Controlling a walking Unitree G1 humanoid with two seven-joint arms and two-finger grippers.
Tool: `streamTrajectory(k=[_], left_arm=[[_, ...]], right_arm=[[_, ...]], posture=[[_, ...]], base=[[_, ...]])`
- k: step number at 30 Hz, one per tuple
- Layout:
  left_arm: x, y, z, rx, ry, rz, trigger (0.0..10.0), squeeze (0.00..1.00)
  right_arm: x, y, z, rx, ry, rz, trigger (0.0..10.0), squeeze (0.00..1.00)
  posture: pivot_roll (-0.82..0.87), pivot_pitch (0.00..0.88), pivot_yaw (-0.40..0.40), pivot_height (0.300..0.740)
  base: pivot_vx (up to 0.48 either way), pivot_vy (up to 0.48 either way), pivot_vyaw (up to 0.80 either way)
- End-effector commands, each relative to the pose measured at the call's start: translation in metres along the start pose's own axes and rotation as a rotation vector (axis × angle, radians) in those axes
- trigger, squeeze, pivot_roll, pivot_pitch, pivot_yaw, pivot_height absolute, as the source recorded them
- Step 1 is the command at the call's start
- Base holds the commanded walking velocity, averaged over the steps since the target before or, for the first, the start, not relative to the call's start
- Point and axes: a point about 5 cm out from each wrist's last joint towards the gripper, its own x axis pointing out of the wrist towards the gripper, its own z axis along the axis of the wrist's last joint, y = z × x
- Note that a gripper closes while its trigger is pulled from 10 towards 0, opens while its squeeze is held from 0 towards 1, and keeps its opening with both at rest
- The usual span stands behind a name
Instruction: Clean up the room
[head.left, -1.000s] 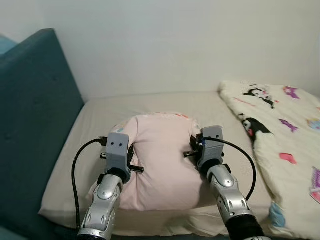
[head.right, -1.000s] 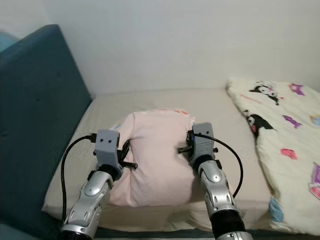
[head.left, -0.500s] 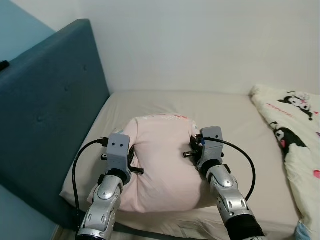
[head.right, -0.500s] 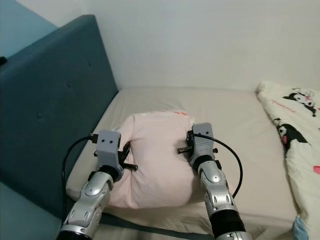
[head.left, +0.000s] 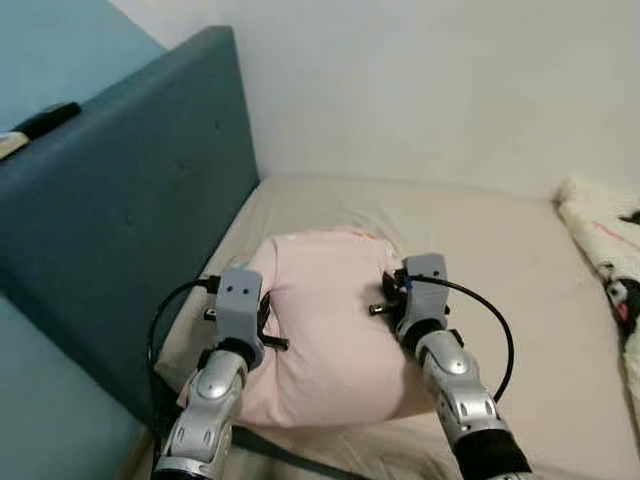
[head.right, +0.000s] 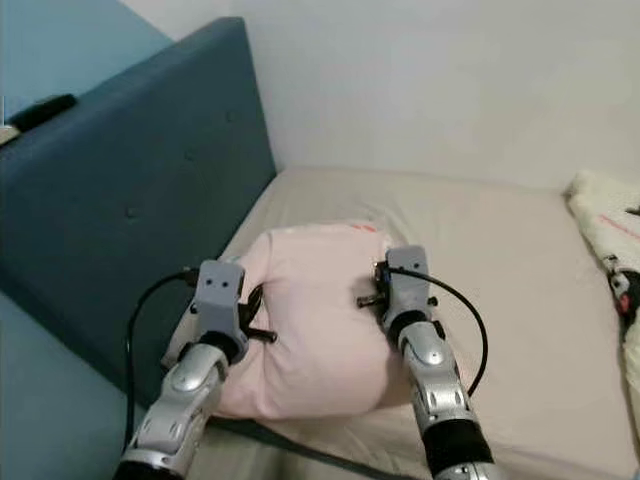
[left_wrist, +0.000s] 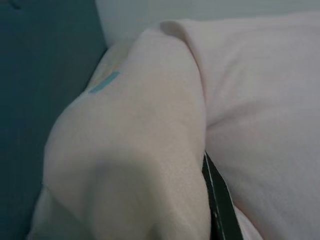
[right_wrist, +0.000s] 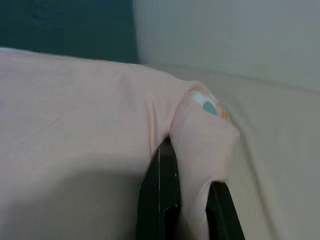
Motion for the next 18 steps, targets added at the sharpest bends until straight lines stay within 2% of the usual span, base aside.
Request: streamTrajectory(k=[1, 18], left_arm=[[-0.0006, 0.0041, 0.0053, 0.018, -0.024, 0.02, 10.0, 0.0], [-0.0004, 0.0018, 0.0036, 0.018, -0.002, -0.003, 10.0, 0.0]], right_arm=[[0.0002, 0.0005, 0.0053, -0.013, -0.043, 0.007, 10.0, 0.0], [0.0008, 0.0004, 0.0052, -0.006, -0.041, 0.004, 10.0, 0.0]], posture=[[0.0, 0.069, 0.013, 0.74], [0.01, 0.075, 0.018, 0.74]], base=[[0.0, 0.0, 0.8], [0.0, 0.0, 0.8]])
